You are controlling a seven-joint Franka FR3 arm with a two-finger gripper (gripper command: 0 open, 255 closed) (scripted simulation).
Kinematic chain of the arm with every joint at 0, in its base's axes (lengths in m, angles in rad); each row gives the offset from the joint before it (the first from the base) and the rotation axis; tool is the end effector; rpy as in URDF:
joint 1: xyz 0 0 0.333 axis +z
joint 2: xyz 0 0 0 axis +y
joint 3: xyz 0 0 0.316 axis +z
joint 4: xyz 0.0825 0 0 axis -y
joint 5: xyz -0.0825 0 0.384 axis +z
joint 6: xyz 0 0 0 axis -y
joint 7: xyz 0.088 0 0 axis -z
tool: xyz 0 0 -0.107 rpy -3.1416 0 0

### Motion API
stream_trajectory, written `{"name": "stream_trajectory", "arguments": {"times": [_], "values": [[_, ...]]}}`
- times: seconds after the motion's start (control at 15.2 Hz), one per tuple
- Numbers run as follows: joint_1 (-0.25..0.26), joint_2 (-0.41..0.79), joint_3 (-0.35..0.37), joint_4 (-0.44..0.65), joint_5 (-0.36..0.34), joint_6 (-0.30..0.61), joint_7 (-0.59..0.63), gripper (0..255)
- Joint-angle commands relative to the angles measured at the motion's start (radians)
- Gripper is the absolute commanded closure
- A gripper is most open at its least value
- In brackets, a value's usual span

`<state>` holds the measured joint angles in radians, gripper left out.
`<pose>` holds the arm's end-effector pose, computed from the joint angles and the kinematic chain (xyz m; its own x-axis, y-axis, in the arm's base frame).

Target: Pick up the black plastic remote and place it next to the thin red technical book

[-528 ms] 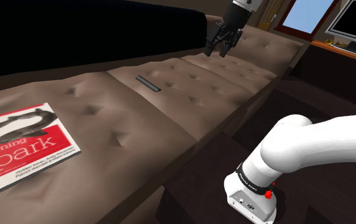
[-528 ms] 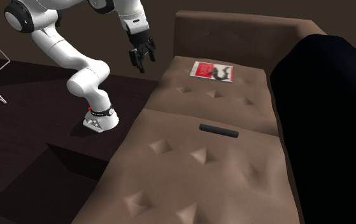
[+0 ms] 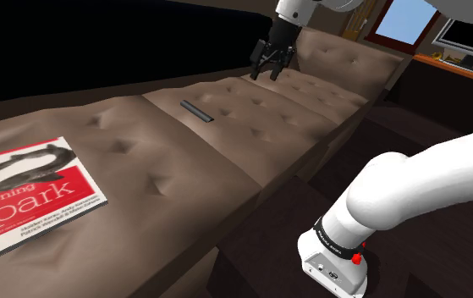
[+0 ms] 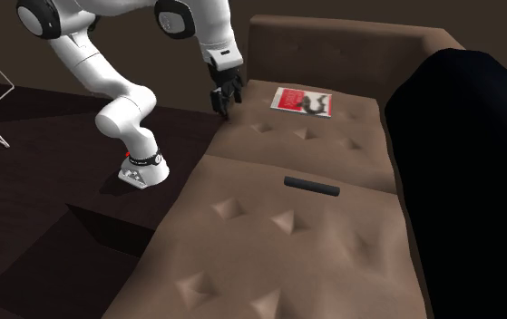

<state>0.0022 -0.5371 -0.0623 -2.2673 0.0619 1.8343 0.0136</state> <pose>0.3996 -0.0231 0.5698 0.9914 -0.0839 0.1007 -0.0744 -0.9928 -0.0942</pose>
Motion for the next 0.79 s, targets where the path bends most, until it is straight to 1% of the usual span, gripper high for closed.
{"name": "stream_trajectory", "arguments": {"times": [0.0, 0.4, 0.73], "values": [[0.004, 0.074, -0.001, 0.021, 0.004, 0.041, -0.007, 0], [0.015, 0.311, -0.007, 0.129, 0.018, 0.130, -0.030, 0], [0.020, 0.511, -0.008, 0.254, 0.032, 0.174, -0.048, 0]]}}
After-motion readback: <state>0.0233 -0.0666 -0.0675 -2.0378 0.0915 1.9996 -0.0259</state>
